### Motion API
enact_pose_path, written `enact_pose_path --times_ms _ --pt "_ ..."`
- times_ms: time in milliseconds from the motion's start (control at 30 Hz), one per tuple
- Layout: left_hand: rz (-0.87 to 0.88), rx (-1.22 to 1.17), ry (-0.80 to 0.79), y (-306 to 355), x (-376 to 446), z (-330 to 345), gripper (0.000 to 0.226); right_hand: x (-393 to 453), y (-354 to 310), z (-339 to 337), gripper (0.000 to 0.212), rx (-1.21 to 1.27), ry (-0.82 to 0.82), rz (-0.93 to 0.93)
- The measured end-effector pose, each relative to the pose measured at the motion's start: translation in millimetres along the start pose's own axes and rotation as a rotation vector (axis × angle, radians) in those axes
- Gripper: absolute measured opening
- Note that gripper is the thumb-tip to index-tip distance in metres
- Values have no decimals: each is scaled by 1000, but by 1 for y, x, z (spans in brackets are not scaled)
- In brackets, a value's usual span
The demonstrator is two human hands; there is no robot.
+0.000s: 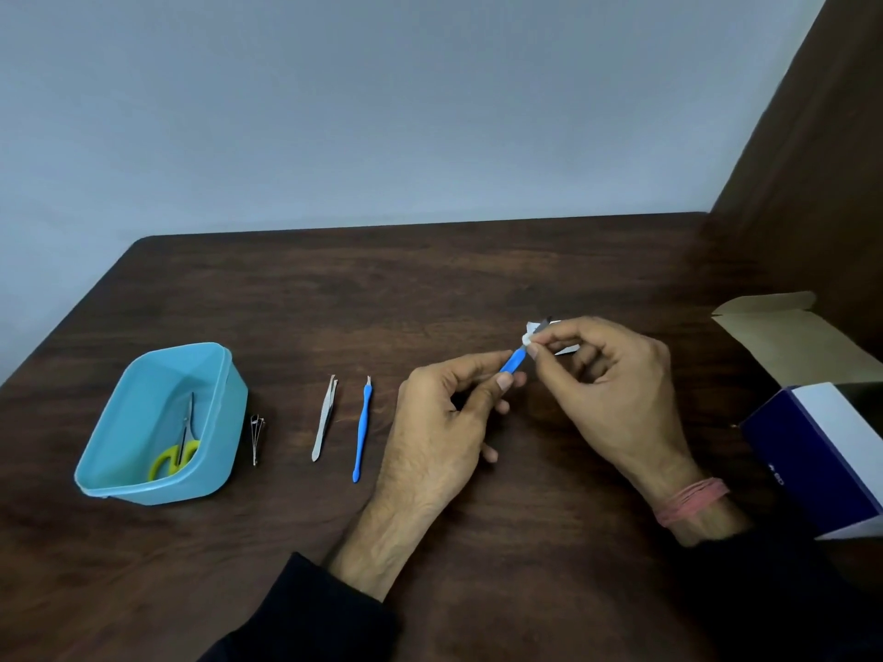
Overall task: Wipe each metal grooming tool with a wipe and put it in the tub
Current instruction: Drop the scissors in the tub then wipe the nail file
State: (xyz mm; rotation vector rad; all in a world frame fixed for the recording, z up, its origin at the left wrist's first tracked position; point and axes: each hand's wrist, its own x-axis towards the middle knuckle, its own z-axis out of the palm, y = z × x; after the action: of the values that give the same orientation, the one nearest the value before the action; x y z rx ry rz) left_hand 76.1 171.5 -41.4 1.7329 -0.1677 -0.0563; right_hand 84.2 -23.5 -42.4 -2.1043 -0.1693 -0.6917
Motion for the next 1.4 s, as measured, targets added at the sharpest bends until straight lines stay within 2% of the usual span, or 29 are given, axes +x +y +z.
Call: enact_pose_path --times_ms 533,1400 --pt "17 -43 33 -3 3 2 25 -2 -3 2 15 2 -69 -116" --pt "3 -83 -37 -2 5 0 34 1 -2 2 16 -7 -104 -136"
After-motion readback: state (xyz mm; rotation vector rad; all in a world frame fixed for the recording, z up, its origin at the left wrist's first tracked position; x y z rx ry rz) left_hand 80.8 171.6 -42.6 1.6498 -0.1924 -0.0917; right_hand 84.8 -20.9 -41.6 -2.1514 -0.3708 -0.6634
